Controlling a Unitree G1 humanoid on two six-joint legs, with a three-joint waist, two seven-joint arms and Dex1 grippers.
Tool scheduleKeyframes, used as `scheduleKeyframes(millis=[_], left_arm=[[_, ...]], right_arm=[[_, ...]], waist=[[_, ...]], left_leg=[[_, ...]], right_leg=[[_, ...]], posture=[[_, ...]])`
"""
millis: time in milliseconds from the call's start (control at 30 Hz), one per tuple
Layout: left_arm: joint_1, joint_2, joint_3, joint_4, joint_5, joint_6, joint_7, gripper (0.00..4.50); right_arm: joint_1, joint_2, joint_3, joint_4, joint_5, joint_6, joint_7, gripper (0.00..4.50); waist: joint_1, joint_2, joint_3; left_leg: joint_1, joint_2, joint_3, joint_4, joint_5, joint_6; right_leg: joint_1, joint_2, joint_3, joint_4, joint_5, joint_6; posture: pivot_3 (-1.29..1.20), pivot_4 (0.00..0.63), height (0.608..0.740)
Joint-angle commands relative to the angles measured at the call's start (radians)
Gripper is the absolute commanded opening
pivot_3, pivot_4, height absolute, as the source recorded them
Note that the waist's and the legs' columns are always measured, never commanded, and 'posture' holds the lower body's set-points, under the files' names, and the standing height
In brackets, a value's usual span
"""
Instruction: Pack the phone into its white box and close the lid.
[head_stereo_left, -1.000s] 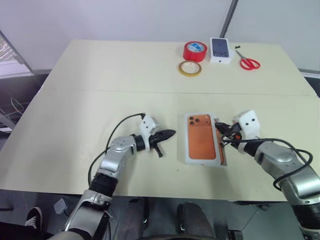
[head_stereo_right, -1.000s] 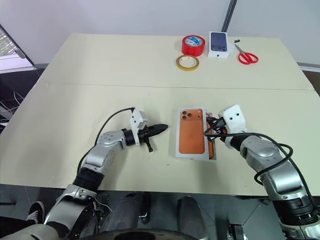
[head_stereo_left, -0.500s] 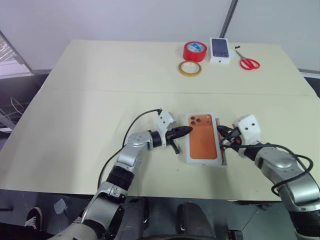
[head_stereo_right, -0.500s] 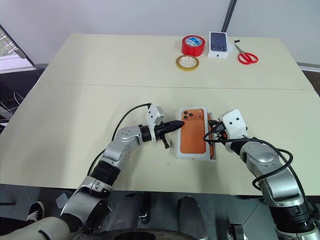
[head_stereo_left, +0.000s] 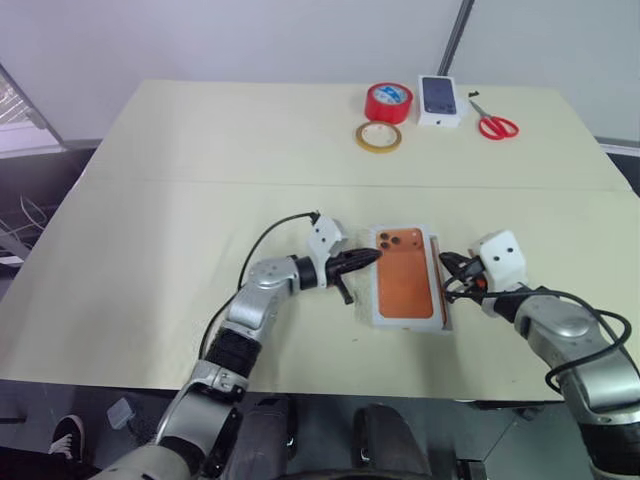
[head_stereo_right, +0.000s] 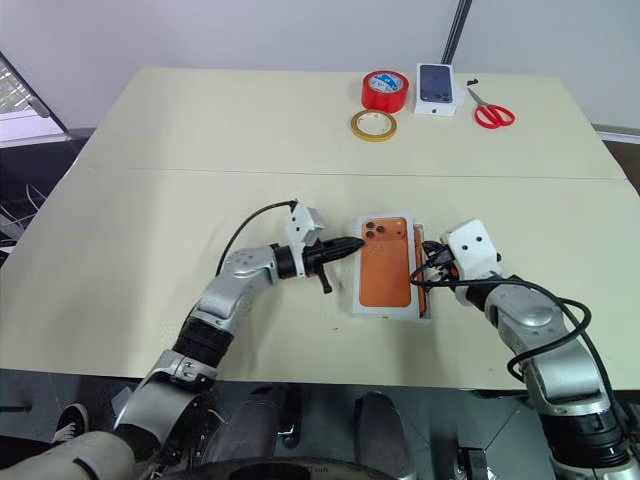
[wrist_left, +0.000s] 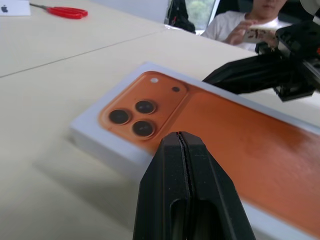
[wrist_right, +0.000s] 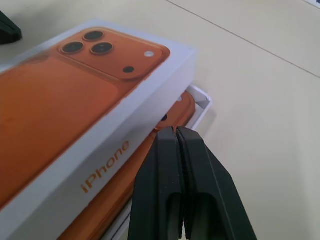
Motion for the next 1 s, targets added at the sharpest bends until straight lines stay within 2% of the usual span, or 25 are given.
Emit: scheduleKeyframes(millis=[33,167,267,433,567,1000], left_arm=[[0.027,0.030,-0.008,-0.067,-0.012,0.039,-0.018,0.00],[0.052,0.050,-0.072,-0.072,0.027,0.068,-0.024,0.00],[0.058,0.024,-0.090,-0.067,0.030,0.047,-0.020,0.00],[0.018,-0.046,-0.098,0.019,0.046,0.021,0.013,0.00],[-0.001,-0.079,-0.095,0.005,0.029,0.027,0.012,0.00],[-0.010,-0.100,-0.105,0.023,0.049,0.008,0.002,0.00]], right_arm=[[-0.005,-0.044,-0.012,-0.036,-0.024,-0.032,0.067,0.07],[-0.008,-0.069,-0.023,-0.020,-0.029,-0.046,0.123,0.07],[0.005,-0.098,-0.021,-0.028,-0.034,-0.056,0.182,0.07],[0.014,-0.087,-0.012,-0.028,-0.057,-0.060,0.193,0.07],[0.020,-0.088,-0.022,-0.033,-0.077,-0.057,0.195,0.07],[0.067,-0.084,-0.042,0.002,-0.144,-0.091,0.209,0.07]], waist=[[0.000,0.000,0.000],[0.002,0.000,0.000],[0.003,0.000,0.000],[0.004,0.000,0.000],[0.004,0.000,0.000],[0.002,0.000,0.000]], left_leg=[[0.000,0.000,0.000,0.000,0.000,0.000],[0.000,0.000,0.000,0.001,0.000,0.000],[0.000,0.000,0.000,0.001,0.000,0.000],[0.000,0.000,-0.001,0.003,0.000,0.000],[0.000,0.000,-0.001,0.004,0.000,0.001],[0.000,0.000,-0.001,0.005,0.000,0.001]], right_leg=[[0.000,0.000,0.000,0.000,0.000,0.000],[0.001,0.000,0.000,0.000,0.000,0.000],[0.001,0.000,0.000,0.000,0.000,0.000],[0.002,0.000,0.000,0.001,0.000,0.000],[0.003,0.000,0.000,0.001,0.000,0.000],[0.003,0.000,0.000,0.001,0.000,0.000]], posture=[[0.00,0.150,0.728],[0.00,0.150,0.728],[0.00,0.150,0.728],[0.00,0.150,0.728],[0.00,0.150,0.728],[0.00,0.150,0.728]])
